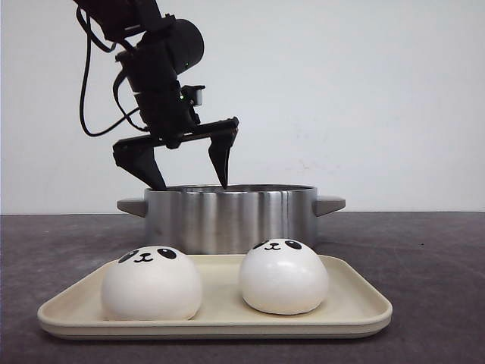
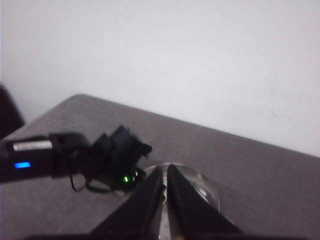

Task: Steam buns
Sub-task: 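Raise the left gripper out of the pot and withdraw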

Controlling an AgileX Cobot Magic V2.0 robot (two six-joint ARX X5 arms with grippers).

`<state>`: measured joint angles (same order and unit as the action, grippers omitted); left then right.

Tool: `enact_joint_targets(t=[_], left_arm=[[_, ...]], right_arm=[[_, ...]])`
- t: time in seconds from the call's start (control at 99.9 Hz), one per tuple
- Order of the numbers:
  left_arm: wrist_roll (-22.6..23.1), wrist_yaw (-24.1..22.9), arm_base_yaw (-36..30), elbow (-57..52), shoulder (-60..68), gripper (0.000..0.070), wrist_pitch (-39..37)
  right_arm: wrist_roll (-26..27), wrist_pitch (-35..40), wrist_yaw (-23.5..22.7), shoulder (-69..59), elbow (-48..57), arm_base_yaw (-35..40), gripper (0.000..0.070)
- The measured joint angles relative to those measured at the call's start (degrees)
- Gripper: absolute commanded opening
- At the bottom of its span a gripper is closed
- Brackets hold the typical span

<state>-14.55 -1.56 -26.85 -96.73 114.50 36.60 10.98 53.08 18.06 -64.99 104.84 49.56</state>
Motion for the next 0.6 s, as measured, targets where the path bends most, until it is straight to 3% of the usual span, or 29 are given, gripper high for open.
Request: enact_joint_targets(t=[0.22,0.47,0.601], left_arm=[[-2.38,0.00,-0.31,-6.49,-2.19,0.0586,4.33],[-4.13,0.00,-2.97,-6.49,-18.69,0.0584,6.03],[-3.32,0.00,-4.44,-7.04,-27.45,0.0585,6.43]], right_arm=[[0.04,2.38,0.17,-0.02,-5.64,-0.17,0.0008],[4.57,-0.07,-0.61,-0.31,-21.68,-2.45,0.0008],[7.39,-4.90,-4.55,-0.74,-31.80,-2.73,0.0008]])
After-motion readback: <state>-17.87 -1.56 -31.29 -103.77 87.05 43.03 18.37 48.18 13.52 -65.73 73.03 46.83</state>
